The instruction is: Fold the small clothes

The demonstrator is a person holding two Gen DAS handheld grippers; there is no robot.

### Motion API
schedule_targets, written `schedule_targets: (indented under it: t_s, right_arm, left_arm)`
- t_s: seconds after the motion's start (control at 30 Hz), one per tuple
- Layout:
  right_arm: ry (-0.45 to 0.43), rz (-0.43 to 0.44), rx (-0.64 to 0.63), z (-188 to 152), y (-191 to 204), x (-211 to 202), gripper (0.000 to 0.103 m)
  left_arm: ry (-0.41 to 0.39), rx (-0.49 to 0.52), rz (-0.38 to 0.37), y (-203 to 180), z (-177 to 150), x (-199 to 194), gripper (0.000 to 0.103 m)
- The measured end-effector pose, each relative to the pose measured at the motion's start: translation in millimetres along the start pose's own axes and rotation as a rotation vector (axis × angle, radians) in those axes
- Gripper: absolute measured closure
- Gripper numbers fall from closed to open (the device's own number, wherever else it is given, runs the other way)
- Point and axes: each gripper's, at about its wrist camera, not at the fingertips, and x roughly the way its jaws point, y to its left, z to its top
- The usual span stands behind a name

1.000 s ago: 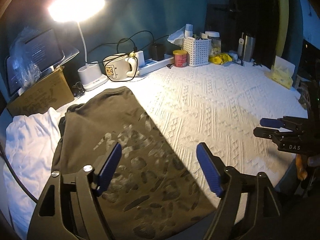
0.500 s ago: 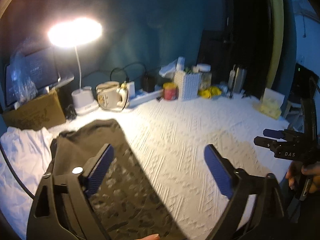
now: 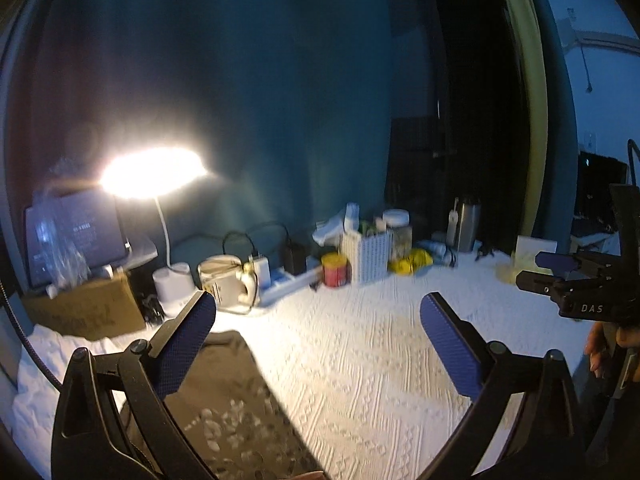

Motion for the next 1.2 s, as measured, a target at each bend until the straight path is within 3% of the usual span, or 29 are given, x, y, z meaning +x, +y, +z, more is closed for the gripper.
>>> schedule_targets:
  t_s: [0.47,0.83,1.0,1.2]
  right_arm:
    - [-0.179,-0.004,-0.042,47.2,18.9,-56.5,0.031]
    - [-0.303,-0.005,-0.064,59.3,37.1,-95.1,0.031]
    - [-0.317,0.008,-0.066,57.9,40.5,-95.6,0.031]
    - [-0.268,0.015,-0.043,52.4,36.5,-77.1,0.031]
  left_arm:
    - [-0.121,-0.074,0.029,24.5,28.2,-40.4,0.002]
    - [-0.201,-0.109,0.053,42.2,30.4,-68.7,0.002]
    - [-0.173,-0.125,0.079,46.7,24.1,-64.5,0.002]
    - [-0.129,-0.167,0.100,56.1,11.4,-53.7,0.002]
